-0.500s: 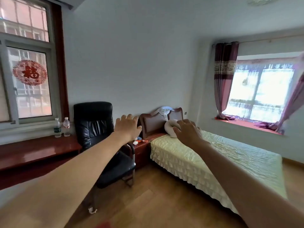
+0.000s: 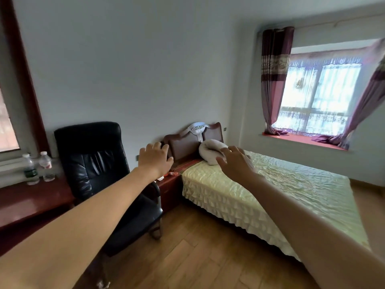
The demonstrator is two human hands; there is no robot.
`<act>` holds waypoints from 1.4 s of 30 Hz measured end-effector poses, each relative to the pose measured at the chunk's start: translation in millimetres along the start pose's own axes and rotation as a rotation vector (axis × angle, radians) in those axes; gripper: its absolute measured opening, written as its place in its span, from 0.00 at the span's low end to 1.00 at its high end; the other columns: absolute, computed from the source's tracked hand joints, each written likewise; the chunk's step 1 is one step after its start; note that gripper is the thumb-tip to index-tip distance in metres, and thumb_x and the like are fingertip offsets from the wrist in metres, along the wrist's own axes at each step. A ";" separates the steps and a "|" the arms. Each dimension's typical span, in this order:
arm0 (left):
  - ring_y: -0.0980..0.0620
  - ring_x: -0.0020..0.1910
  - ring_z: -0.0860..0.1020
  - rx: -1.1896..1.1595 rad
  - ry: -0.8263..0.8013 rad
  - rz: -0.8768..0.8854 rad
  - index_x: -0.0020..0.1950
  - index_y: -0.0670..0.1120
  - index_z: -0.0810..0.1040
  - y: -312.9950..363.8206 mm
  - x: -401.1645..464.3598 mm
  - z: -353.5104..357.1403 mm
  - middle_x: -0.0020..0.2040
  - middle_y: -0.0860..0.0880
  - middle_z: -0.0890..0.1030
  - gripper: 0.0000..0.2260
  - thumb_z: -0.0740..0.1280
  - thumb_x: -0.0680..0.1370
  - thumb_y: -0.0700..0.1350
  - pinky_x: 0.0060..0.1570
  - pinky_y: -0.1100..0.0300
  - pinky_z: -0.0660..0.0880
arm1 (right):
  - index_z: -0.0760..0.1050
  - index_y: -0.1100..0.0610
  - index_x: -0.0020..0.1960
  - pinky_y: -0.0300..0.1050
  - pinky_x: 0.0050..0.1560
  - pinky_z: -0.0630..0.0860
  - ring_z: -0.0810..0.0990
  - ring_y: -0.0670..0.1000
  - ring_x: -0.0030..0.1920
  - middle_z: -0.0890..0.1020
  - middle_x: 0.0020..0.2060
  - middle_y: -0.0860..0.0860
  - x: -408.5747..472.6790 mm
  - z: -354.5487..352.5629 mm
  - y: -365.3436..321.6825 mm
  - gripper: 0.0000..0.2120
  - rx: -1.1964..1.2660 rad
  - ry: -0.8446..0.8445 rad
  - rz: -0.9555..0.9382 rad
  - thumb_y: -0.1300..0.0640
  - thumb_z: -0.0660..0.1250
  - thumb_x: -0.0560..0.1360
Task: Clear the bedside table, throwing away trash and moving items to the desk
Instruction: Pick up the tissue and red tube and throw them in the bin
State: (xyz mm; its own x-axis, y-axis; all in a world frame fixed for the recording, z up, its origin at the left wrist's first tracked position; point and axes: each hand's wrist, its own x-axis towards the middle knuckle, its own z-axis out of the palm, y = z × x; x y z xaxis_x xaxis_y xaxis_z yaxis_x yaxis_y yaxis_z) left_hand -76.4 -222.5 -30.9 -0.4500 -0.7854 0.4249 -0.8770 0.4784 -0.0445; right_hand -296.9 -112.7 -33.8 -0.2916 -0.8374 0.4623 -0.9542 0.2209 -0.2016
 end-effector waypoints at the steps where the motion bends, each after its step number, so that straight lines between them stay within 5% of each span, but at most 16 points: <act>1: 0.41 0.67 0.67 -0.003 -0.007 0.001 0.71 0.45 0.64 2.6 13.2 8.8 0.70 0.42 0.68 0.24 0.56 0.79 0.55 0.62 0.47 0.66 | 0.68 0.53 0.67 0.57 0.66 0.63 0.64 0.58 0.69 0.69 0.68 0.54 11.1 7.8 7.2 0.20 -0.002 -0.014 0.004 0.46 0.56 0.78; 22: 0.43 0.67 0.66 -0.004 -0.040 -0.067 0.71 0.46 0.64 106.1 296.7 185.9 0.69 0.44 0.69 0.23 0.56 0.79 0.55 0.62 0.46 0.66 | 0.68 0.54 0.68 0.56 0.66 0.62 0.64 0.57 0.69 0.69 0.68 0.54 287.5 149.0 186.5 0.21 0.025 -0.045 -0.124 0.46 0.57 0.78; 42: 0.43 0.67 0.67 0.051 -0.065 -0.120 0.72 0.46 0.64 16.2 576.8 354.7 0.69 0.44 0.69 0.24 0.57 0.79 0.54 0.63 0.48 0.67 | 0.65 0.54 0.70 0.57 0.68 0.60 0.60 0.57 0.72 0.65 0.71 0.56 587.4 334.3 208.8 0.22 0.036 -0.126 -0.116 0.47 0.54 0.79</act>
State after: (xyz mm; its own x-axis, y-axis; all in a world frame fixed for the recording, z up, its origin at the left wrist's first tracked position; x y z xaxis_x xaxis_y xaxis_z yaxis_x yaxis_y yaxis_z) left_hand -409.9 -807.1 -107.3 -0.3495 -0.8605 0.3706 -0.9320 0.3598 -0.0435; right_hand -645.1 -725.6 -93.0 -0.1671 -0.9127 0.3729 -0.9773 0.1034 -0.1848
